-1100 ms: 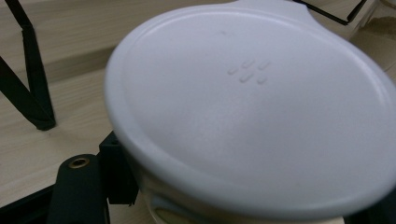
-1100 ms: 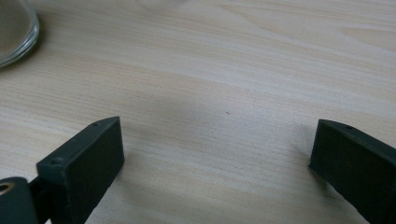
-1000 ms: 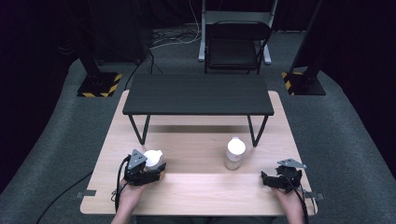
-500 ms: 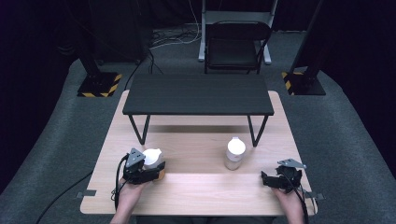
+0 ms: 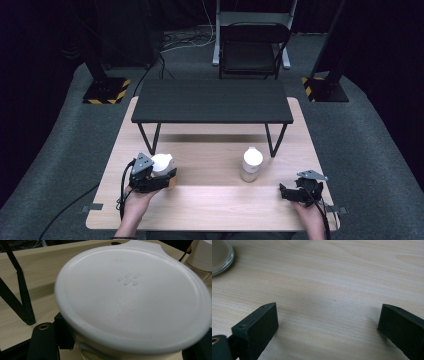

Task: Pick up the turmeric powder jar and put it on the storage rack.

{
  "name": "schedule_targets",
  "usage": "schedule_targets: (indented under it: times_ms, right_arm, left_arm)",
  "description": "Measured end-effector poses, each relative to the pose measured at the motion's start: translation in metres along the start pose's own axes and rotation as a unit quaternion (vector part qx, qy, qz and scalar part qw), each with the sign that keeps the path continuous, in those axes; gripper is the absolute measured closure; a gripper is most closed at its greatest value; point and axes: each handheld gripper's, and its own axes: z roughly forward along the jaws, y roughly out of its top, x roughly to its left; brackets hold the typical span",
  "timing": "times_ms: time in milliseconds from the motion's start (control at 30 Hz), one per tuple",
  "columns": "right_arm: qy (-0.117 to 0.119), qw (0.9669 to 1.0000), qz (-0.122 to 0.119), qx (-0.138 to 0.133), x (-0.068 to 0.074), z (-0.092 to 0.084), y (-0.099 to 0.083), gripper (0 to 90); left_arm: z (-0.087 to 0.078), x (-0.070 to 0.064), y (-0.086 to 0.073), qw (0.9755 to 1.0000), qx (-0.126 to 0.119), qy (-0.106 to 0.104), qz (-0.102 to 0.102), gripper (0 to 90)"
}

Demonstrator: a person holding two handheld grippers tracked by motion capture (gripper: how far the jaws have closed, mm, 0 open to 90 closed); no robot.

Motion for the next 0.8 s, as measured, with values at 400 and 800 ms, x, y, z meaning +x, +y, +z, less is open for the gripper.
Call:
schedule_targets:
  times_ms: [400,800]
  right_arm:
    - [0.001,1.0,-0.001,0.0,0.0,0.0,0.0,1.5]
    - [0.002,1.0,-0.002,0.0,0.0,0.0,0.0,1.5]
  left_arm:
    - [-0.006,0.002,0.012,1.0,-0.003,0.003,-0.002,29.7]
    - [-0.005,0.002,0.029,1.0,-0.003,0.0,0.005,29.8]
